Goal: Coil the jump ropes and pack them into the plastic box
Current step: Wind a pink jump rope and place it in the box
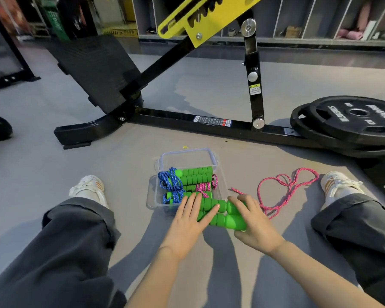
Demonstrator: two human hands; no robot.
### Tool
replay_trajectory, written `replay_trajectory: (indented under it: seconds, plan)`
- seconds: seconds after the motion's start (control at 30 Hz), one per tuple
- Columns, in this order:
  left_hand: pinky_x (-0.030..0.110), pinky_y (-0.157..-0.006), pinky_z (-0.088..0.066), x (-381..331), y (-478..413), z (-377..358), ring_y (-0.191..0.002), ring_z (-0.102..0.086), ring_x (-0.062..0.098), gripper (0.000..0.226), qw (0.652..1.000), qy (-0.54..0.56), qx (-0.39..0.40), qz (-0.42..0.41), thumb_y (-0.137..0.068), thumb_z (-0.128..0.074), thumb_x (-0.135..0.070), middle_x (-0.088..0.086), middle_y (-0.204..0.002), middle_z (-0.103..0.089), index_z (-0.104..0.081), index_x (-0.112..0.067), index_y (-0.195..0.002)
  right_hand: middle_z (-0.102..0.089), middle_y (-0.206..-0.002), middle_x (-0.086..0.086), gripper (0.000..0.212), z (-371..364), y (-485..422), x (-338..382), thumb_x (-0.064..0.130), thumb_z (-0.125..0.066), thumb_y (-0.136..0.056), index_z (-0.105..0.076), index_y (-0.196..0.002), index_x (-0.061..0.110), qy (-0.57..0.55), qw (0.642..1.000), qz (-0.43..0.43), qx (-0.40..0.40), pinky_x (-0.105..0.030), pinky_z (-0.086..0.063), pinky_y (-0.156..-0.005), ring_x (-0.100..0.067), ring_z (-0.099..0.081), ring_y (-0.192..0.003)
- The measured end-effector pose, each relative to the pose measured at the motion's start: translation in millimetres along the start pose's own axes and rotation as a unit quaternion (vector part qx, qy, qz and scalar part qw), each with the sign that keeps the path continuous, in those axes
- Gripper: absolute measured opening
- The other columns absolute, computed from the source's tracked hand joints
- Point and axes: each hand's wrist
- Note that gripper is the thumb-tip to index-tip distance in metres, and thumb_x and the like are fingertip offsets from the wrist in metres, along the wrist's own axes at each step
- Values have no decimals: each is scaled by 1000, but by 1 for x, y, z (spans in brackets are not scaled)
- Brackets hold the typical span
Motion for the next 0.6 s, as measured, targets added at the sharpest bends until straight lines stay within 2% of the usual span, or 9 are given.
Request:
replay_trajectory:
  seconds: [0.1,0.23,0.33,0.43,0.5,0.6]
  plan:
    - [51,-109,-29,11,2,12,-128,-45,40,131,1000,-12,-15,-8,-55,-76,-10,32,-140,-38,12,-17,-152,-43,-113,-6,68,10,-7,10,35,-48,-61,-31,-126,24,0,1000,3,-9,-40,-48,-85,-29,-47,-104]
    - [51,-108,-25,19,2,19,-126,-46,40,133,999,-22,-38,-10,-50,-75,-5,28,-137,-33,9,-19,-152,-39,-115,-4,77,14,-10,15,23,-59,-59,-28,-129,26,-14,1000,9,-11,-41,-49,-87,-30,-48,-105]
    - [51,-108,-31,24,0,25,-124,-42,39,133,997,-39,-61,-22,-48,-73,-5,25,-131,-35,7,-20,-153,-32,-115,3,79,21,-9,18,24,-62,-59,-27,-130,30,-25,999,8,-21,-35,-48,-86,-26,-49,-105]
    - [51,-108,-24,30,-4,31,-127,-34,41,133,993,-56,-96,-33,-47,-74,-2,26,-130,-35,4,-22,-153,-33,-117,2,79,30,-11,19,24,-65,-61,-33,-134,26,-18,999,0,-29,-22,-39,-82,-24,-50,-103]
    - [51,-108,-26,32,-8,36,-126,-38,41,133,992,-61,-101,-32,-48,-76,-3,27,-129,-39,3,-23,-153,-35,-119,0,79,36,-13,21,24,-66,-63,-37,-137,22,-9,999,-9,-30,-19,-34,-81,-22,-49,-104]
    - [50,-106,-35,38,-9,44,-123,-48,40,134,993,-59,-96,-30,-48,-78,-5,28,-131,-39,5,-21,-153,-36,-116,1,79,41,-18,25,28,-62,-62,-39,-137,20,-17,999,-4,-29,-22,-39,-81,-23,-49,-103]
Point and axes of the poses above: each hand's wrist, its own y-axis away from the middle knuckle, its own z-axis out of the back of the hand, x = y × z
